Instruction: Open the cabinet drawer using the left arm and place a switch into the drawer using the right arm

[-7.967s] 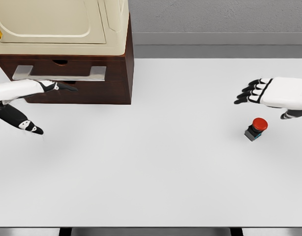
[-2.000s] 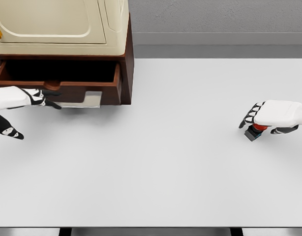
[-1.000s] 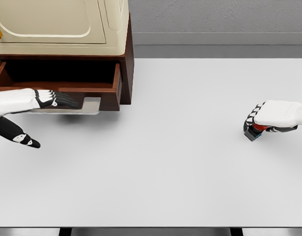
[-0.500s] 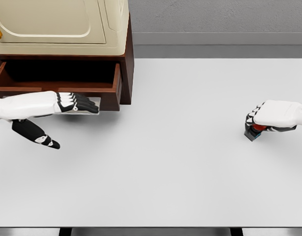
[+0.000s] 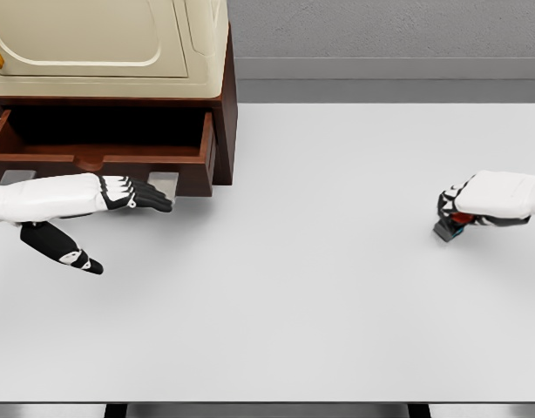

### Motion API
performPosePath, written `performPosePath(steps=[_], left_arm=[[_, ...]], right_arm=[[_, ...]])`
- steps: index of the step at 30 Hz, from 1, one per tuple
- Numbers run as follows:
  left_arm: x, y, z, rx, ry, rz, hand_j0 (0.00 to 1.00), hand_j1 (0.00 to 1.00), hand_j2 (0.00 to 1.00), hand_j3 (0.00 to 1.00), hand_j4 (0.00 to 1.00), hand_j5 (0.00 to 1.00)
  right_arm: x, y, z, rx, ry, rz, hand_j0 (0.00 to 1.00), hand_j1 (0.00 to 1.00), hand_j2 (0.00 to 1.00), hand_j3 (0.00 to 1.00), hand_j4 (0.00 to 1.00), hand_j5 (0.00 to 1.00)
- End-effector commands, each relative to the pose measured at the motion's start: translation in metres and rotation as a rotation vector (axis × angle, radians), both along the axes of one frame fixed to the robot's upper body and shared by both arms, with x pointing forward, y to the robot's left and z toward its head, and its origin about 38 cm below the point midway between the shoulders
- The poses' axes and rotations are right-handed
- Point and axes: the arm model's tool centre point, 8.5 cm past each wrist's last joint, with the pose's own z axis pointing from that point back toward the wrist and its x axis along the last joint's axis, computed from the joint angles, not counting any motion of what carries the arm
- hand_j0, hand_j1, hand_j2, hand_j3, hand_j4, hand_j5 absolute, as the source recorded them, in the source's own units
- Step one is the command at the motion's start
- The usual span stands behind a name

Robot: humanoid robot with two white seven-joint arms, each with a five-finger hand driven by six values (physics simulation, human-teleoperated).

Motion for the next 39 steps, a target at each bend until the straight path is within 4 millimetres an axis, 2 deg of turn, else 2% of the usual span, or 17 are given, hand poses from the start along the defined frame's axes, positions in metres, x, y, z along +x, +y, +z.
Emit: performPosePath(steps=[1, 3, 6, 12, 15, 17, 19, 21, 25, 27, 29, 33, 37, 39], left_arm=[[0.000, 0.004, 0.002, 0.006, 0.003, 0.010, 1.00, 1.00, 1.00, 1.00, 1.00, 1.00], [-0.004, 0.015, 0.003, 0.047, 0.015, 0.029, 1.00, 1.00, 1.00, 1.00, 1.00, 1.00], [-0.004, 0.016, 0.003, 0.049, 0.014, 0.030, 1.00, 1.00, 1.00, 1.00, 1.00, 1.00], [-0.006, 0.022, 0.006, 0.071, 0.017, 0.042, 1.00, 1.00, 1.00, 1.00, 1.00, 1.00], [-0.005, 0.052, 0.026, 0.059, 0.042, 0.129, 1.00, 1.00, 1.00, 1.00, 1.00, 1.00], [0.004, 0.101, 0.038, 0.028, 0.072, 0.286, 1.00, 1.00, 1.00, 1.00, 1.00, 1.00], [0.006, 0.123, 0.043, 0.013, 0.084, 0.358, 1.00, 1.00, 1.00, 1.00, 1.00, 1.00], [0.005, 0.126, 0.044, 0.014, 0.087, 0.368, 1.00, 1.00, 1.00, 1.00, 1.00, 1.00], [0.006, 0.129, 0.045, 0.002, 0.092, 0.377, 1.00, 1.00, 1.00, 1.00, 1.00, 1.00], [0.008, 0.139, 0.045, -0.001, 0.092, 0.412, 1.00, 1.00, 1.00, 1.00, 1.00, 1.00], [0.008, 0.139, 0.043, 0.001, 0.097, 0.412, 1.00, 1.00, 1.00, 1.00, 1.00, 1.00], [0.003, 0.138, 0.019, 0.019, 0.163, 0.407, 1.00, 1.00, 1.00, 1.00, 1.00, 1.00], [0.004, 0.141, 0.020, 0.017, 0.159, 0.416, 1.00, 1.00, 1.00, 1.00, 1.00, 1.00], [0.006, 0.148, 0.022, 0.016, 0.155, 0.439, 1.00, 1.00, 1.00, 1.00, 1.00, 1.00]], right_arm=[[0.003, -0.007, 0.005, 0.038, 0.000, -0.032, 0.40, 0.40, 0.40, 0.40, 0.40, 0.40], [0.005, -0.009, 0.012, 0.055, -0.016, -0.041, 0.40, 0.40, 0.40, 0.40, 0.40, 0.40], [0.008, -0.007, 0.015, 0.077, -0.022, -0.043, 0.40, 0.40, 0.40, 0.40, 0.40, 0.40], [0.023, 0.014, 0.025, 0.142, -0.059, -0.016, 0.40, 0.40, 0.40, 0.40, 0.40, 0.40], [0.030, 0.026, 0.029, 0.172, -0.077, 0.001, 0.40, 0.40, 0.40, 0.40, 0.40, 0.40], [0.033, 0.032, 0.031, 0.187, -0.085, 0.011, 0.39, 0.39, 0.39, 0.39, 0.39, 0.39], [0.035, 0.037, 0.032, 0.197, -0.090, 0.019, 0.37, 0.37, 0.37, 0.37, 0.37, 0.37], [0.037, 0.041, 0.035, 0.204, -0.098, 0.026, 0.32, 0.32, 0.32, 0.32, 0.32, 0.32], [0.040, 0.049, 0.040, 0.219, -0.112, 0.040, 0.31, 0.31, 0.31, 0.31, 0.31, 0.31], [0.043, 0.054, 0.044, 0.228, -0.123, 0.051, 0.29, 0.29, 0.29, 0.29, 0.29, 0.29], [0.045, 0.059, 0.045, 0.238, -0.127, 0.059, 0.28, 0.28, 0.28, 0.28, 0.28, 0.28], [0.052, 0.079, 0.059, 0.272, -0.160, 0.099, 0.28, 0.28, 0.28, 0.28, 0.28, 0.28], [0.058, 0.101, 0.066, 0.306, -0.178, 0.140, 0.28, 0.28, 0.28, 0.28, 0.28, 0.28], [0.060, 0.116, 0.068, 0.324, -0.183, 0.168, 0.28, 0.28, 0.28, 0.28, 0.28, 0.28]])
